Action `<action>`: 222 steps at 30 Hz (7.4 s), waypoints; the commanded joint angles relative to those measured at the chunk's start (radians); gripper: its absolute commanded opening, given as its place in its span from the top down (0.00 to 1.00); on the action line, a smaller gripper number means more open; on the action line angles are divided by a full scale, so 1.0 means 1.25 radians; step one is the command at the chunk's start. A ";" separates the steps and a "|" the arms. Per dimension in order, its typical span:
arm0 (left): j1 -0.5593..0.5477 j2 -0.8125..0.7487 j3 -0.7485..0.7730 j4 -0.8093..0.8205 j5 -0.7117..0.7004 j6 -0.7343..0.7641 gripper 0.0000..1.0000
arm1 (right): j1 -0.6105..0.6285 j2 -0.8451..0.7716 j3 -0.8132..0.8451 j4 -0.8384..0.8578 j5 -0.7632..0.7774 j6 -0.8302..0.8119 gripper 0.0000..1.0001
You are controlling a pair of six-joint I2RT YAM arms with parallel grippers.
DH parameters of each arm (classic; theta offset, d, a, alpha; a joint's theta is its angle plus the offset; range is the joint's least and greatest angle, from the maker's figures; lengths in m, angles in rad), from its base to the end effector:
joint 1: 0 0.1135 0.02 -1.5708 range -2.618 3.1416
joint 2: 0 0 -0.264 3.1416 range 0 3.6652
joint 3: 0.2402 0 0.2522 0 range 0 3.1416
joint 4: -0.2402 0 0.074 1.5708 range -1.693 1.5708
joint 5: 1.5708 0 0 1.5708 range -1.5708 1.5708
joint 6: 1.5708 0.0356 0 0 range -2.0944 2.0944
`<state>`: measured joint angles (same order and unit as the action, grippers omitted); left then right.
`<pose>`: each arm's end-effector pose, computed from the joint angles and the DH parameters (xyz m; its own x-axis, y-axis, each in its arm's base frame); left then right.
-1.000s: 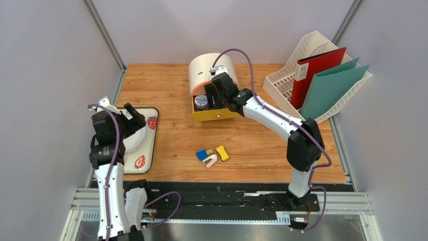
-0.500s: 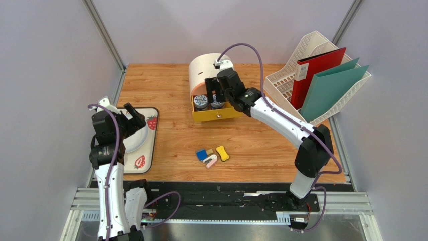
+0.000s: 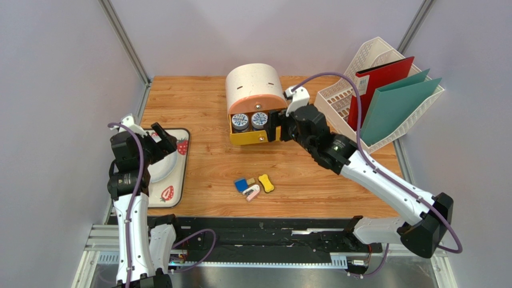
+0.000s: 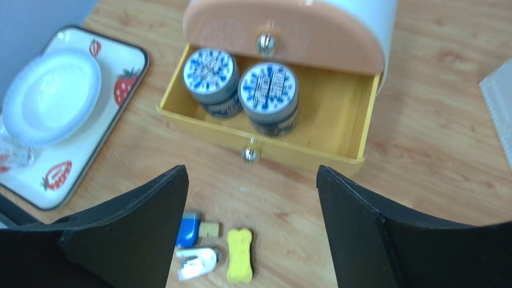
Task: Organize the desk
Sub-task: Place the stationery in the drawer, then pick up the stationery from the corner of the board.
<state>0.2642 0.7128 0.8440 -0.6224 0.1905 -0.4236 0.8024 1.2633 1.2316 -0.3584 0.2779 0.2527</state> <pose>0.1479 0.0330 0.3263 -0.3759 -0.5198 -0.7671 -0.2740 0.8532 -0.4439 0.2064 0.1995 0.3762 -0.3847 -0.0520 -0.9216 -0.4327 0.8921 0.1302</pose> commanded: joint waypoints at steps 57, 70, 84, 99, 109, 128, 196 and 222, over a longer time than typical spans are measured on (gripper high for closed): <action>0.008 0.037 0.000 0.045 0.122 0.036 0.01 | 0.243 0.355 -0.033 0.030 -0.133 0.068 0.18; 0.008 0.037 0.000 0.041 0.119 0.036 0.01 | 0.269 0.456 0.020 0.008 -0.112 0.095 0.27; 0.010 0.040 -0.001 0.043 0.121 0.036 0.01 | 0.277 0.504 0.044 -0.005 -0.098 0.099 0.29; 0.010 0.046 0.001 0.043 0.122 0.036 0.01 | 0.280 0.550 0.057 -0.013 -0.064 0.087 0.36; 0.008 0.042 0.001 0.040 0.119 0.036 0.01 | 0.297 0.566 0.052 -0.016 -0.004 0.081 0.41; 0.010 0.037 0.002 0.038 0.110 0.036 0.01 | 0.302 0.424 0.044 -0.005 0.072 0.052 0.21; 0.010 0.025 -0.004 0.040 0.127 0.033 0.01 | 0.242 0.371 -0.097 -0.072 0.011 0.510 0.30; 0.010 0.030 -0.001 0.036 0.113 0.035 0.01 | 0.260 0.332 -0.162 0.019 -0.242 -0.087 0.26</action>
<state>0.2646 0.7502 0.8421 -0.5941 0.3340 -0.3943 1.1126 1.6623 0.9932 -0.3481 -0.0048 0.1951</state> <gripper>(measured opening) 0.990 0.749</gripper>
